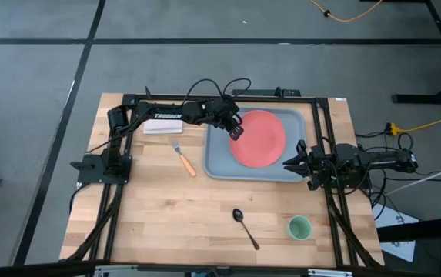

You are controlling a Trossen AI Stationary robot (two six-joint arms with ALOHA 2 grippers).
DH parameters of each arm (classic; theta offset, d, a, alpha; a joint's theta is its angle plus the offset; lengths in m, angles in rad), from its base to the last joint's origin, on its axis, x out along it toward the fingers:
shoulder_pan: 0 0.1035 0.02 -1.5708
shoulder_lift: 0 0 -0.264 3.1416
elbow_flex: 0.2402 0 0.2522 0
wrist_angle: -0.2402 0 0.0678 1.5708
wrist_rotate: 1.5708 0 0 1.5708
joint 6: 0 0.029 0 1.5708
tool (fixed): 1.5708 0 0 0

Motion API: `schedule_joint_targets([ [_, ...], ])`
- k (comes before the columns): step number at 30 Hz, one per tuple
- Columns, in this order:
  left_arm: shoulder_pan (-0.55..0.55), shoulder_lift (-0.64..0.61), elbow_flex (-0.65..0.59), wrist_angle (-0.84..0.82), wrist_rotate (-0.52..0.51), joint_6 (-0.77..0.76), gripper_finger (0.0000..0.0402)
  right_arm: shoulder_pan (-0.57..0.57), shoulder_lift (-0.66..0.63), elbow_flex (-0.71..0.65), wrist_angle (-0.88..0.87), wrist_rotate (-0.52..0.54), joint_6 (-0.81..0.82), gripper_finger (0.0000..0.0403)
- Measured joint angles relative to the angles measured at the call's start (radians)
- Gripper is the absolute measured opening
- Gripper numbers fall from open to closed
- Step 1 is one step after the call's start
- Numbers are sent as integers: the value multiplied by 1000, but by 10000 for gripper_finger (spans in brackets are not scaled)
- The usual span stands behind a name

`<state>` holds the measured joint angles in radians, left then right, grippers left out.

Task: Pick and place plate/cup/fork/spoon on tray
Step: Put the pink plate on the gray serving tray

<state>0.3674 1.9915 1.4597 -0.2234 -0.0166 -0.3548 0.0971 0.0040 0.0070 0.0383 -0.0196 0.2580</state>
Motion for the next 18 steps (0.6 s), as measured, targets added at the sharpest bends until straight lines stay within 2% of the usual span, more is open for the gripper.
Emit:
schedule_joint_targets([
  [9, -5, 0, -1, -5, 14, 2, 95, 0, 0, 0, 0, 0, 0, 78],
  [18, -18, 0, -1, 23, 19, 2, 97, 0, 0, 0, 0, 0, -5, 78],
])
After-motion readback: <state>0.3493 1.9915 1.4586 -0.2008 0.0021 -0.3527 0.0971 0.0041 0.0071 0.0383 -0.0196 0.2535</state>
